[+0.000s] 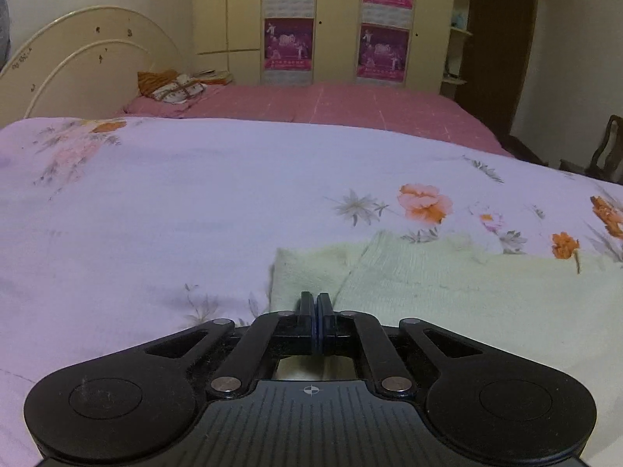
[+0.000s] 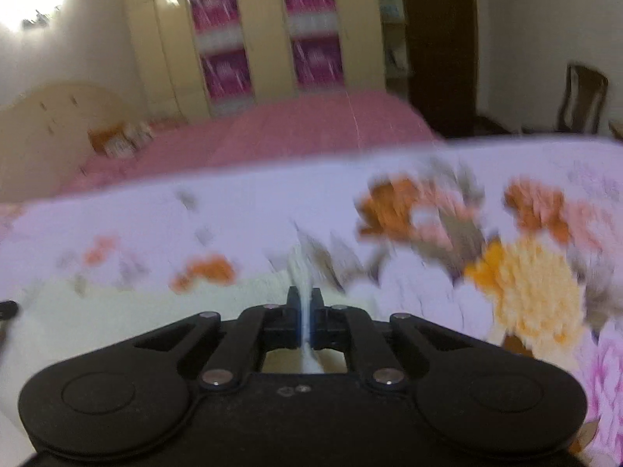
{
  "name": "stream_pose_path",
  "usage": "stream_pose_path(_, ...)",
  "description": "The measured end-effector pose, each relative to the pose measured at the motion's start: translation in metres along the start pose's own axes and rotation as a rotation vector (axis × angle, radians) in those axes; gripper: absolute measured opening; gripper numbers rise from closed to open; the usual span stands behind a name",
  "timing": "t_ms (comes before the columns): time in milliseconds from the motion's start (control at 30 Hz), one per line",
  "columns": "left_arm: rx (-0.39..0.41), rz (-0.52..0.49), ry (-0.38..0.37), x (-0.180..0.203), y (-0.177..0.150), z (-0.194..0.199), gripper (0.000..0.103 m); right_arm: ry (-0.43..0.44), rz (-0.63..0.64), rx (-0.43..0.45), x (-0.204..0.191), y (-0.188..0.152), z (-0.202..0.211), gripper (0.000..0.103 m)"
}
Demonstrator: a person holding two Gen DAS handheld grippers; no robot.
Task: Fold small clothes
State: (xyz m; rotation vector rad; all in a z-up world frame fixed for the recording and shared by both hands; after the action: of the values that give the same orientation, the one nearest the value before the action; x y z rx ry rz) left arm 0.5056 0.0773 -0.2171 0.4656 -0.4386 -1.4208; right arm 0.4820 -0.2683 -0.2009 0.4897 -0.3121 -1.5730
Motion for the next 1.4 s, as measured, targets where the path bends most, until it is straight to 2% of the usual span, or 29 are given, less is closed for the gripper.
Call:
stream_pose_path(33, 0.005, 0.002, 0.007, 0.001, 0.000, 0.001, 0.004, 0.003, 0.004, 0.006, -0.001, -0.002, -0.003, 0.005)
stream_pose_path(133, 0.043, 0.019, 0.025, 0.003, 0.002, 0.012, 0.004, 0.001, 0.000, 0.035, -0.005, 0.000, 0.002, 0.024)
stream_pose_path(200, 0.082, 0.023, -0.003, 0.005, 0.003, 0.031, 0.004, -0.010, -0.006, 0.053, -0.004, 0.002, 0.011, 0.025)
stream_pose_path(267, 0.099, -0.028, -0.038, 0.013, 0.004, 0.044, 0.004, -0.018, 0.009, 0.090, -0.004, -0.001, 0.025, 0.026)
stream_pose_path(333, 0.073, -0.096, -0.100, 0.031, 0.004, 0.048, 0.004, -0.001, 0.039, 0.105, -0.009, -0.008, 0.035, 0.026)
stream_pose_path(400, 0.029, -0.141, -0.164, 0.048, 0.002, 0.041, 0.004, 0.033, 0.079, 0.075, -0.022, -0.013, 0.035, 0.026)
stream_pose_path(433, 0.009, -0.166, -0.168, 0.057, 0.000, 0.034, 0.004, 0.048, 0.100, 0.054, -0.030, -0.016, 0.031, 0.026)
stream_pose_path(533, -0.035, -0.178, -0.126, 0.067, -0.002, 0.009, 0.004, 0.076, 0.148, 0.010, -0.053, -0.022, 0.019, 0.026)
stream_pose_path(633, 0.001, -0.115, -0.058, 0.055, 0.002, 0.000, 0.004, 0.059, 0.210, 0.019, -0.070, -0.027, 0.014, 0.028)
stream_pose_path(667, 0.005, -0.095, -0.049, 0.050, 0.002, 0.000, 0.004, 0.042, 0.226, 0.016, -0.071, -0.027, 0.011, 0.031)
stream_pose_path(733, 0.009, -0.065, -0.046, 0.043, 0.003, -0.002, 0.004, -0.015, 0.239, 0.029, -0.064, -0.027, 0.001, 0.031)
stream_pose_path(767, 0.009, -0.072, -0.043, 0.043, 0.003, -0.002, 0.004, -0.055, 0.227, 0.049, -0.056, -0.024, -0.002, 0.031)
stream_pose_path(800, 0.007, -0.082, -0.035, 0.044, 0.002, -0.001, 0.004, -0.055, 0.194, 0.055, -0.048, -0.022, -0.003, 0.031)
stream_pose_path(867, -0.008, -0.059, -0.045, 0.043, 0.003, 0.005, 0.004, -0.022, 0.134, 0.035, -0.042, -0.017, 0.000, 0.031)
stream_pose_path(933, -0.002, -0.046, -0.084, 0.046, -0.003, 0.019, 0.004, -0.022, 0.140, 0.030, -0.048, -0.017, 0.008, 0.031)
stream_pose_path(1033, 0.021, -0.114, -0.114, 0.063, -0.023, 0.042, 0.004, 0.047, 0.159, 0.050, -0.061, -0.027, 0.028, 0.034)
stream_pose_path(1167, 0.000, -0.169, -0.146, 0.079, -0.050, 0.050, 0.004, 0.125, 0.196, 0.034, -0.088, -0.047, 0.037, 0.034)
stream_pose_path(1267, 0.018, -0.167, -0.127, 0.079, -0.060, 0.047, 0.008, 0.111, 0.248, 0.016, -0.106, -0.060, 0.033, 0.034)
stream_pose_path(1333, 0.030, -0.162, -0.114, 0.074, -0.057, 0.045, 0.008, 0.043, 0.281, 0.002, -0.108, -0.065, 0.022, 0.033)
stream_pose_path(1400, 0.008, -0.146, -0.115, 0.070, -0.052, 0.046, 0.008, 0.001, 0.272, 0.030, -0.101, -0.063, 0.018, 0.033)
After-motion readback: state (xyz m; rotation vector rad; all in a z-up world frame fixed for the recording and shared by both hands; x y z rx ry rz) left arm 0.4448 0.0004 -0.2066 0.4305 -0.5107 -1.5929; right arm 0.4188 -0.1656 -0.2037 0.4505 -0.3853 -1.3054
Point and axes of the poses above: each gripper's, at about its wrist camera, not at the fingertips, and z roughly against the way its jaws point, x to its right, y to its top, the point moved 2 cm from there along -z, roughly the way its jaws point, and after that the axes turned 15 degrees about -x, right-handed, at the moved point
